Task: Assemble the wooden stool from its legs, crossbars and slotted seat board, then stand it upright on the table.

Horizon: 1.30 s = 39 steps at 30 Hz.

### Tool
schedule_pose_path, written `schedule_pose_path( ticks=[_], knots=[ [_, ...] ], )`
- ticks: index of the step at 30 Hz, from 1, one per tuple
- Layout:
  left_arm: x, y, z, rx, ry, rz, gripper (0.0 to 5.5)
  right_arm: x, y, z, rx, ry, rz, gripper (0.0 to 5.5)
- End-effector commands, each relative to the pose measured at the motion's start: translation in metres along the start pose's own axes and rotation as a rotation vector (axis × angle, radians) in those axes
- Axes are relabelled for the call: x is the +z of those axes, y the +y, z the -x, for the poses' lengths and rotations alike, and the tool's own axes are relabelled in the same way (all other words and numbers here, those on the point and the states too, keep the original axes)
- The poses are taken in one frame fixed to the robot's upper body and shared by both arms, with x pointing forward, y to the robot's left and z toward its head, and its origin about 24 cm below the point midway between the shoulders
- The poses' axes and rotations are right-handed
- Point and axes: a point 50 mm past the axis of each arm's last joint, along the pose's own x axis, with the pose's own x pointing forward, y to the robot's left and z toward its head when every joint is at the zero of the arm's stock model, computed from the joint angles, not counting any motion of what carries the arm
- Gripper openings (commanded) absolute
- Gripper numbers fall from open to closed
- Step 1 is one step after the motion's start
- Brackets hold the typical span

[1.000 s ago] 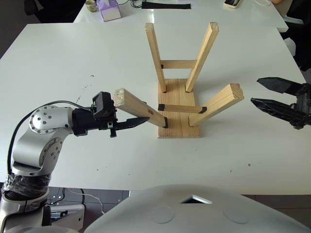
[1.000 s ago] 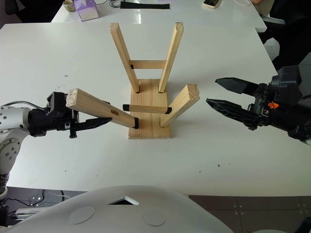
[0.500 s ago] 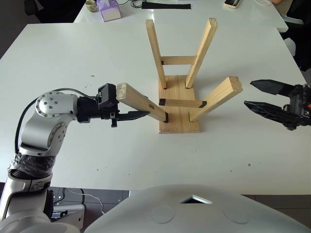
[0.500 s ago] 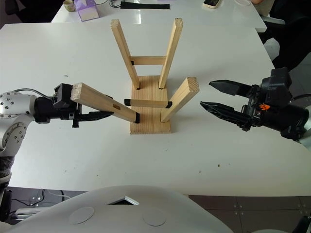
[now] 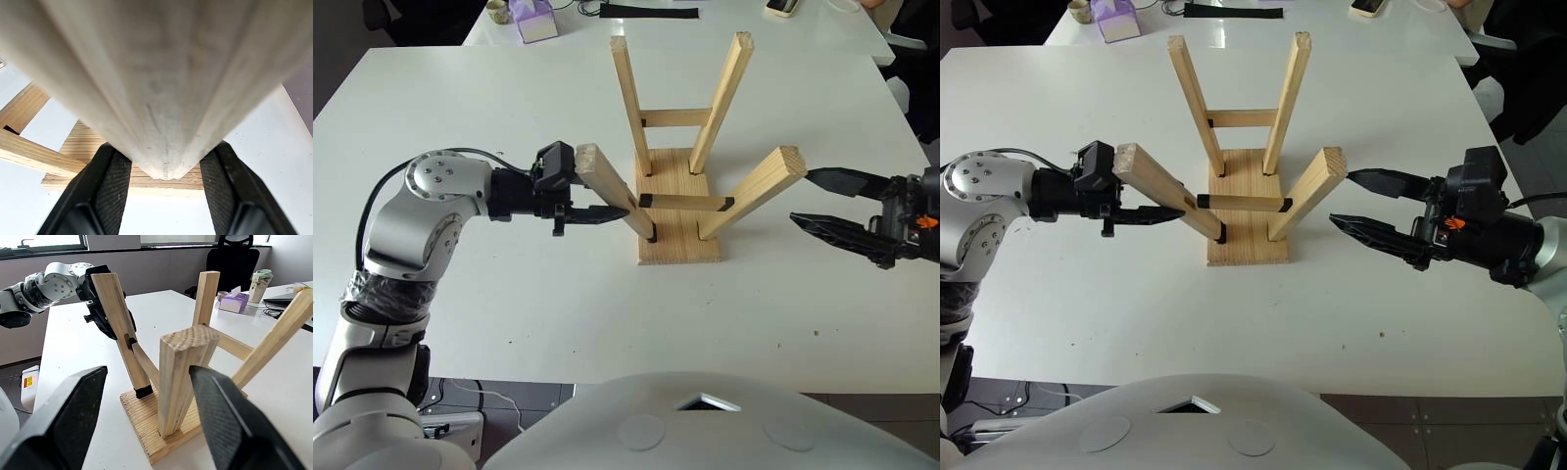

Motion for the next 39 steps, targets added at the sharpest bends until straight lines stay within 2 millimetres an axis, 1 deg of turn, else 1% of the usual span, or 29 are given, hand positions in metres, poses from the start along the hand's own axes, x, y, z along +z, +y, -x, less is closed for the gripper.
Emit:
schedule_pose_path(
  ticks=[1, 9, 13, 18, 22, 25, 29, 33, 37, 39],
  knots=[
    [-0.020, -0.002, -0.008, -0.032, 0.129, 0.057, 2.03, 0.001, 0.007, -0.009, 0.036, -0.005, 0.019, 3.08],
    [-0.030, 0.007, -0.014, -0.002, 0.150, 0.172, 2.03, 0.000, 0.021, -0.023, 0.088, -0.025, 0.020, 3.08],
    [-0.034, 0.010, -0.022, -0.008, 0.197, 0.181, 2.03, -0.002, 0.025, -0.028, 0.094, -0.027, 0.022, 3.08],
    [-0.036, 0.011, -0.029, -0.012, 0.256, 0.140, 2.03, 0.001, 0.029, -0.036, 0.097, -0.058, 0.031, 3.08],
    [-0.038, 0.013, -0.032, 0.009, 0.276, 0.141, 2.03, 0.011, 0.039, -0.051, 0.108, -0.161, 0.026, 3.08],
    [-0.038, 0.009, -0.037, 0.017, 0.290, 0.150, 2.03, 0.022, 0.046, -0.061, 0.105, -0.244, 0.037, 3.08],
    [-0.028, 0.003, -0.046, 0.003, 0.264, 0.150, 2.03, 0.046, 0.042, -0.067, 0.066, -0.402, 0.037, 3.08],
    [-0.018, 0.003, -0.052, 0.010, 0.235, 0.158, 2.03, 0.065, 0.048, -0.073, 0.117, -0.497, 0.039, 3.08],
    [-0.016, 0.005, -0.054, 0.024, 0.232, 0.165, 2.03, 0.069, 0.055, -0.081, 0.155, -0.510, 0.044, 2.61],
    [-0.017, 0.006, -0.054, 0.031, 0.237, 0.166, 2.03, 0.071, 0.055, -0.084, 0.157, -0.513, 0.045, 2.45]
  ],
)
